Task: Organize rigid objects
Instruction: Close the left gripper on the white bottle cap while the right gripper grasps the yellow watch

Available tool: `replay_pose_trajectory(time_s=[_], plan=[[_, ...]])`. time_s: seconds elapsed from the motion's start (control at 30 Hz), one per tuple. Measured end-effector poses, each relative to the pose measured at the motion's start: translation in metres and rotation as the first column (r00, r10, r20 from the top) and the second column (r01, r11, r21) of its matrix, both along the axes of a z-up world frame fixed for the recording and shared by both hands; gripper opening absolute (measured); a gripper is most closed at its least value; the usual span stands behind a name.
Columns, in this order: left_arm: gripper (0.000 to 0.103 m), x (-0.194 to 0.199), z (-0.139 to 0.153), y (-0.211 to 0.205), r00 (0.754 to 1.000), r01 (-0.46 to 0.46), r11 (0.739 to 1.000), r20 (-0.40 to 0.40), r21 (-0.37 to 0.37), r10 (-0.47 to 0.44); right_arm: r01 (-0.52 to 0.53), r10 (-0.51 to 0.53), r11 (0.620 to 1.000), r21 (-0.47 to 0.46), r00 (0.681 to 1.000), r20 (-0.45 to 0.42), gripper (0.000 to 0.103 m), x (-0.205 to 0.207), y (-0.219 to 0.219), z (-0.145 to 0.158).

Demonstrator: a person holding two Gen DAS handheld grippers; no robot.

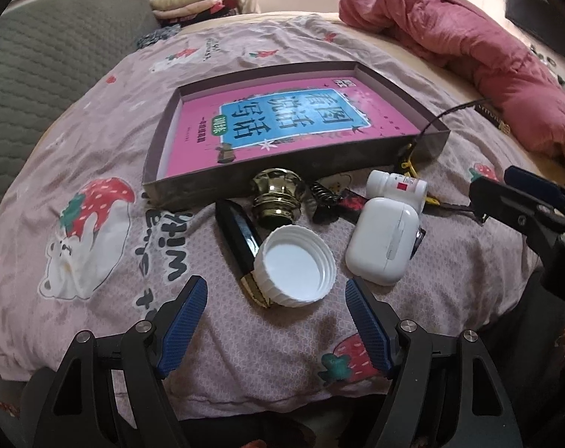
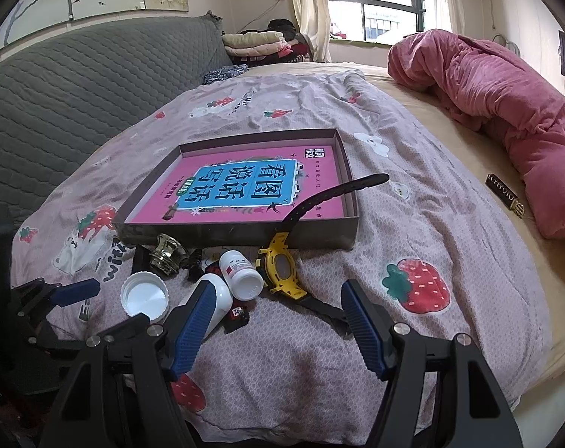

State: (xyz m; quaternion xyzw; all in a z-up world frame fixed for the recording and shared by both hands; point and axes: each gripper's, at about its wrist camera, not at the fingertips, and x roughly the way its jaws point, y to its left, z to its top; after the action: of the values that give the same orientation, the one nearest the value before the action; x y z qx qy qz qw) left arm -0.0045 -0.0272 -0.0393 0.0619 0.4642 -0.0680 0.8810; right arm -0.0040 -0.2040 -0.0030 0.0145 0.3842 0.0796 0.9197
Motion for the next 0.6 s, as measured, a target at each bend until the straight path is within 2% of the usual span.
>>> replay_pose_trajectory(time_s=[0.13,0.43,0.6], plan=[[0.077,0.003,-0.003,-0.002,1.0,-0.002,1.0,0.016,0.018,0.002,0.001,-0.001,1.0,-0.004,1.0,-0.006,0.069,0.004,0.0,-0.003],[0.077,0.012,-0.013,-0.006,1.0,0.011,1.0,-0.005,0.016,-0.011,0.032,-0.032,0.999,-0.011,0.999,-0.027,0.069,0.021,0.002,-0.014],[0.077,0.016,-0.019,-0.011,1.0,0.016,0.999,-0.01,0.029,-0.016,0.078,-0.077,0.997,0.029,0.996,-0.04,0.069,0.037,0.001,-0.016]])
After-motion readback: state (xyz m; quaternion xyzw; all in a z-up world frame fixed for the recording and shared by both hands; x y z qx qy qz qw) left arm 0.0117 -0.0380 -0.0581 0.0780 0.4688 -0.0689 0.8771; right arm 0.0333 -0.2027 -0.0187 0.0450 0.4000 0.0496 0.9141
